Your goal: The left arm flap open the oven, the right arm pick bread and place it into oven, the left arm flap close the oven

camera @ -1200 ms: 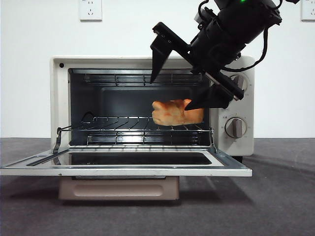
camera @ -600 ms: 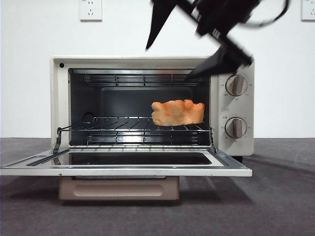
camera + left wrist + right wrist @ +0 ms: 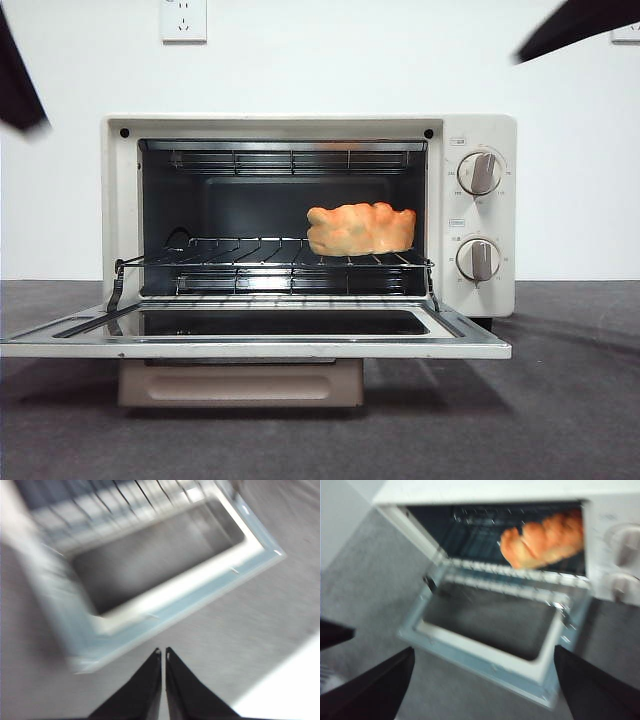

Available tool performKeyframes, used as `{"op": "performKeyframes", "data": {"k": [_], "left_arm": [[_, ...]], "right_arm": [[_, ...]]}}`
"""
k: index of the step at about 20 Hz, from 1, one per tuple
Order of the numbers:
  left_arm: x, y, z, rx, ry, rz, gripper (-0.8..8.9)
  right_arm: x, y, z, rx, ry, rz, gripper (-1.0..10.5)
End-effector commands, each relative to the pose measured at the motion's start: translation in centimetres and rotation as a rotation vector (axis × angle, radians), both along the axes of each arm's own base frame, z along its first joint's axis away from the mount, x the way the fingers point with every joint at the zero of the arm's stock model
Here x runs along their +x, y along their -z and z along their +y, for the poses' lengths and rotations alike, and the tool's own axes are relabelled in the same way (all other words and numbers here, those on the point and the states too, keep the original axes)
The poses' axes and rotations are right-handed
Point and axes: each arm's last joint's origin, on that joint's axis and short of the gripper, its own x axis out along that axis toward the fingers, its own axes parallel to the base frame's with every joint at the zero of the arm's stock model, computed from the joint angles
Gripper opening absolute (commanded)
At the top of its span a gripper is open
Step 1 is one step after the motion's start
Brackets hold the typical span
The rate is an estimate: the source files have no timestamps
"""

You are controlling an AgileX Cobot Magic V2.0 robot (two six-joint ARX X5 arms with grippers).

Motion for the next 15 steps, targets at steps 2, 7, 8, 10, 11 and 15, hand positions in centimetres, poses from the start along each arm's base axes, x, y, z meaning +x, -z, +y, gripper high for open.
{"op": "performKeyframes", "data": {"k": [2,7,8,10,11,15], "left_arm": [[1.4,1.4,0.0,-0.124,-0.028,0.101,0.13],[3.4,4.0,1.2,-0.2,-0.095,0.23,0.13],[3.6,4.4,1.4,-0.221,-0.103,0.256,0.13],[4.1,5.4,1.9,-0.251,-0.141,0.312,0.13],[4.3,5.7,2.2,-0.262,-0.155,0.332,0.13],[4.9,7.3,3.4,-0.362,-0.255,0.382,0.13]], "right_arm": [[-2.1,-0.9,-1.8,-0.038,-0.039,-0.045,4.3],[-4.7,-1.2,-4.4,-0.033,-0.046,-0.069,4.3],[-5.1,-1.2,-4.7,-0.028,-0.046,-0.077,4.3],[-5.8,-1.3,-5.4,-0.019,-0.046,-0.094,4.3],[-6.1,-1.3,-5.7,-0.015,-0.044,-0.099,4.3],[-6.9,-1.2,-6.5,-0.028,-0.022,-0.108,4.3]]}}
